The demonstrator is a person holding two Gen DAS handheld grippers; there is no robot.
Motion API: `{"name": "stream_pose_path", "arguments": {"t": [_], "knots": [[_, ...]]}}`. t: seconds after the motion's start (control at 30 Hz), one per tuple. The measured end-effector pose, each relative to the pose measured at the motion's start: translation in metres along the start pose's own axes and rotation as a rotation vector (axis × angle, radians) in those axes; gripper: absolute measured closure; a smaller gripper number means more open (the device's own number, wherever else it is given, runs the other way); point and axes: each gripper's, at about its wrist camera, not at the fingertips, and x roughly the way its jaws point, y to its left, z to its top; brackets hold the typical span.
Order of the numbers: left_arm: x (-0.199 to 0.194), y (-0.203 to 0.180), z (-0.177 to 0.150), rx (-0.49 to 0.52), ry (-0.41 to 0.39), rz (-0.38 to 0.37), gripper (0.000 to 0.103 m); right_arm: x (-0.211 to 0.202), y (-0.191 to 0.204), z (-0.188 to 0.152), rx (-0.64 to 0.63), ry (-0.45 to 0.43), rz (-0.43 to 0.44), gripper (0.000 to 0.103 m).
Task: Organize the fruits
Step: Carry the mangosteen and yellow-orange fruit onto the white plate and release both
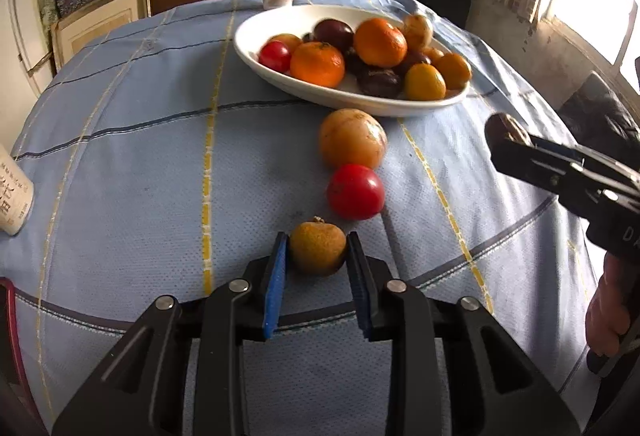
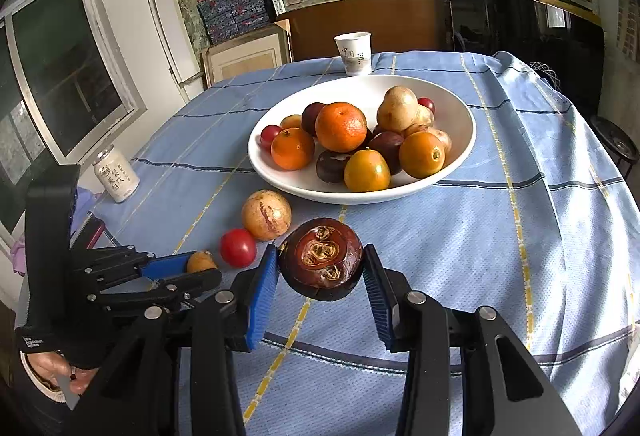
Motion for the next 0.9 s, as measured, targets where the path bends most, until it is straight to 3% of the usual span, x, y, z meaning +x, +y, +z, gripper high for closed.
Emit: {"name": "stream_pose_path", "arguments": {"t": [0.13, 0.23, 0.37, 0.67, 0.8, 0.9], "knots": [[-0.012, 0.007, 0.0, -0.036, -0.06, 0.002, 0.074, -0.003, -0.003, 0.002, 0.013, -0.042, -0.016, 0.06], [-0.019, 0.011, 0.005, -0.051, -0.116, 0.024, 0.074, -0.009, -0.013, 0.008, 0.064, -0.118, -0.013, 0.06], [-0.021, 0.017, 0.023, -0.062, -0.15, -0.001, 0.074, -0.01, -0.028, 0.022, 0.101, -0.227, -0.014, 0.06], [0.004, 0.016, 0.124, -0.066, -0.224, -0.001, 0.074, 0.033, -0.048, 0.086, 0.149, -0.314, -0.017, 0.06], [0.037, 0.019, 0.173, -0.083, -0.199, 0.014, 0.074, 0.06, -0.051, 0.108, 0.141, -0.29, -0.021, 0.06], [0.057, 0.02, 0.192, -0.081, -0.177, 0.027, 0.074, 0.074, -0.058, 0.115, 0.16, -0.264, -0.008, 0.06]]}}
